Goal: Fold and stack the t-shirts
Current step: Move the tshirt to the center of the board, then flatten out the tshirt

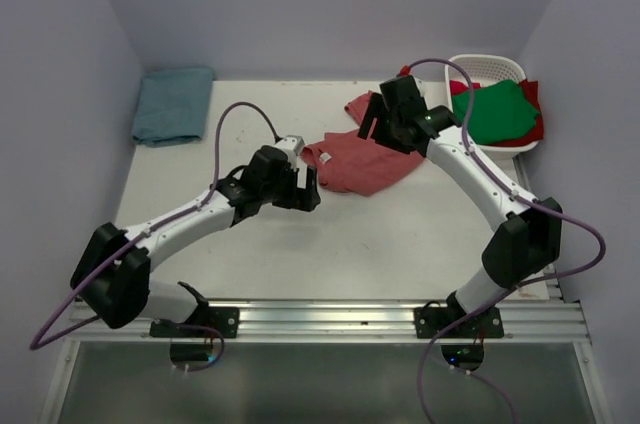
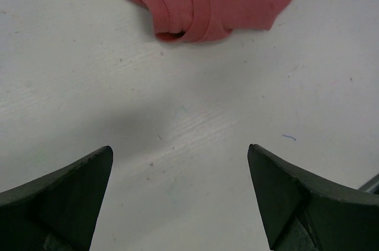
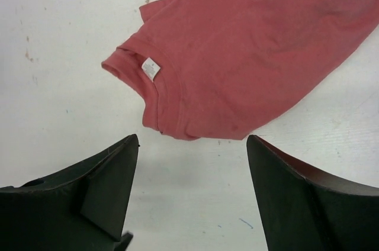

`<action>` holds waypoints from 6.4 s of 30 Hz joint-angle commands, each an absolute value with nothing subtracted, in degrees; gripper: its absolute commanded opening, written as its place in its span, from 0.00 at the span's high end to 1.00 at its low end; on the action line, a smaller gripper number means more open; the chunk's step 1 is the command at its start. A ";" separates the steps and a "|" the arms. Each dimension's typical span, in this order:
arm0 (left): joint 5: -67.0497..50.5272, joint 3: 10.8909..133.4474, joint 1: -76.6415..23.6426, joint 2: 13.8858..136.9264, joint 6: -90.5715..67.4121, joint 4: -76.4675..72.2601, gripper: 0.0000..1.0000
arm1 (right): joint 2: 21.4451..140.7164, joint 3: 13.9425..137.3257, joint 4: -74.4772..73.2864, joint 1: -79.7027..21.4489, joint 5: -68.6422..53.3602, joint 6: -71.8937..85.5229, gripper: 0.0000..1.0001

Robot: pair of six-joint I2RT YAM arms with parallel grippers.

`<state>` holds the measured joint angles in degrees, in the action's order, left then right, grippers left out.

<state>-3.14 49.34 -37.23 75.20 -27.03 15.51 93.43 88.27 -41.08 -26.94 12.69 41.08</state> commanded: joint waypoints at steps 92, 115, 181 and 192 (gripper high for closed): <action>15.91 99.31 -36.47 72.24 -22.85 32.17 1.00 | 93.50 62.75 -21.62 -48.76 -0.45 34.80 0.24; 19.51 105.12 -34.72 71.11 -19.25 36.21 1.00 | 110.15 87.81 -34.54 -44.91 31.46 32.26 1.00; 5.45 83.25 -9.42 76.64 -20.38 37.98 1.00 | 98.78 114.29 -67.34 -28.56 17.59 13.62 1.00; 8.00 74.78 -4.40 89.02 -23.03 27.34 1.00 | 112.65 109.77 -61.88 -27.33 14.51 15.12 1.00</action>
